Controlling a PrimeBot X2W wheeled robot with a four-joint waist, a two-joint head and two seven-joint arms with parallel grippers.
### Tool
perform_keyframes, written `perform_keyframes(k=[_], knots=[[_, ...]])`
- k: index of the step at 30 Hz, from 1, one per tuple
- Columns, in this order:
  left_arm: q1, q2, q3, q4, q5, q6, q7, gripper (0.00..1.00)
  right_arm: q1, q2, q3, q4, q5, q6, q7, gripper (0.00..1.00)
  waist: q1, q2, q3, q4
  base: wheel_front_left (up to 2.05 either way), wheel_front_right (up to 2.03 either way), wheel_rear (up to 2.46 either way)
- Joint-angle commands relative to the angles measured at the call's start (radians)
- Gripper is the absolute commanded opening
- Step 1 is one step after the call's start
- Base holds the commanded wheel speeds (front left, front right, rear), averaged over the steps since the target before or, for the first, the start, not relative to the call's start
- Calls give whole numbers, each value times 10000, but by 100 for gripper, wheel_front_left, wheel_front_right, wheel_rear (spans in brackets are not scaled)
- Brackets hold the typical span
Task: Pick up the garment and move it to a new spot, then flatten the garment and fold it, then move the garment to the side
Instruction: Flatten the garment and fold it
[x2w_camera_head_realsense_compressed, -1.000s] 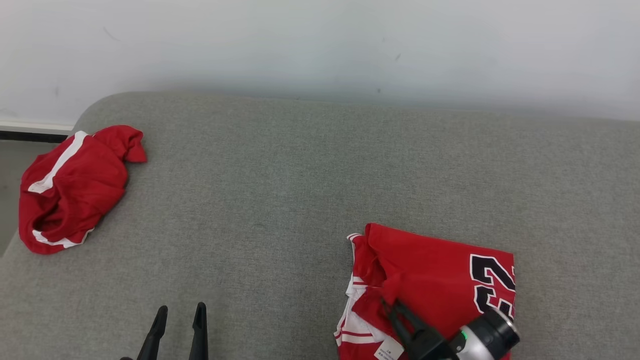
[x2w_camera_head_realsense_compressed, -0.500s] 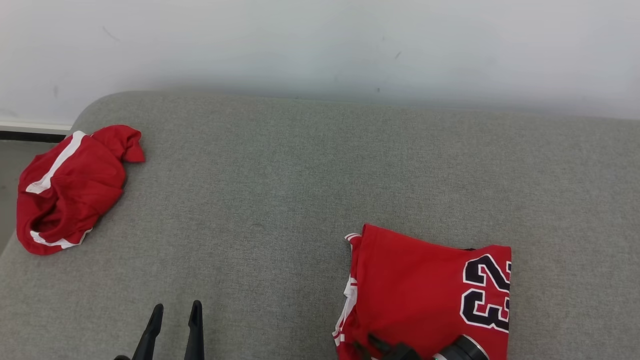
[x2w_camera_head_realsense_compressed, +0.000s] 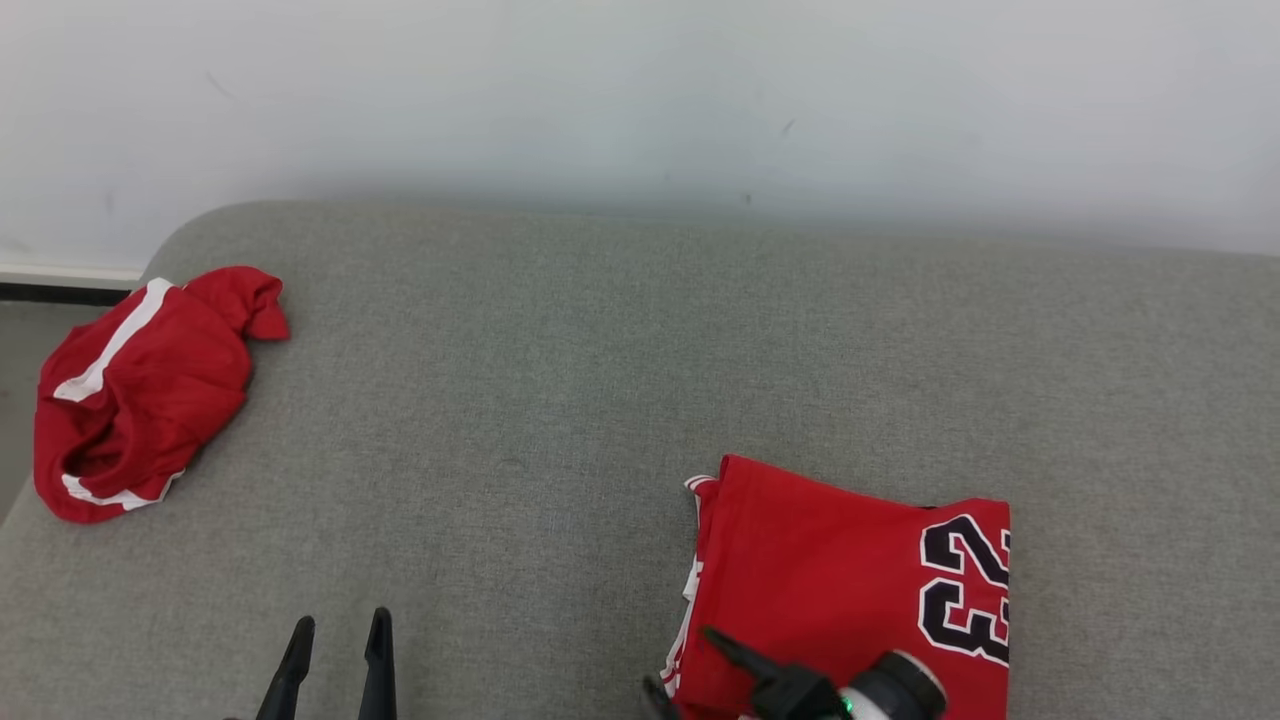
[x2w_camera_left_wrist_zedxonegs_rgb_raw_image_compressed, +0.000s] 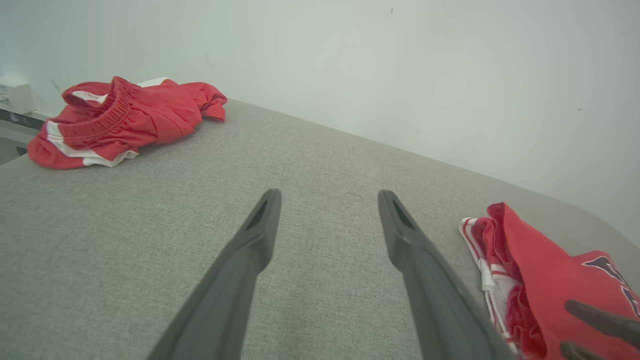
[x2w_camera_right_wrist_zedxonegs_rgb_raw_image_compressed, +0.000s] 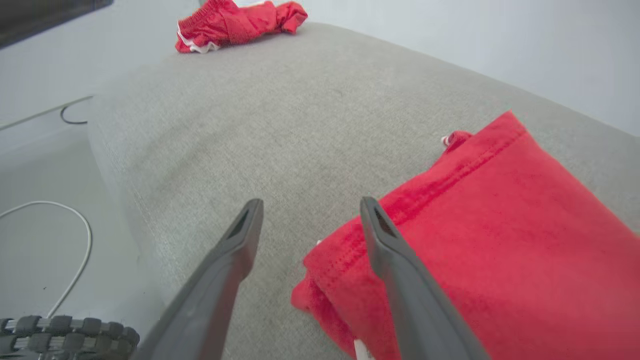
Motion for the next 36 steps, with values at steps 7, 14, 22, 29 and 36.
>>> perform_keyframes(k=[7,14,22,29,36], knots=[[452,-1,231,-112,225,88,-3,100,483,-17,-1429,-1330,617,-25,-689,100,-1,0,-593,-429,0,0,0],[570,0,234,-219,305,312,-3,100,1163,187,-3520,-2377,460,-25,-840,100,-1,0,-865,-788,0,0,0],[668,0,259,-366,428,391,-3,100,1535,303,-5218,-2490,362,-25,-1067,100,-1,0,-1121,-1079,0,0,0],[730,0,281,-376,514,412,-3,100,1512,-16,-5695,-1853,656,-25,-1595,100,-1,0,-1320,-1247,0,0,0],[858,0,259,-412,716,389,-3,100,1488,-372,-5628,-1013,1482,-25,-2013,100,-1,0,-1523,-1475,0,0,0]])
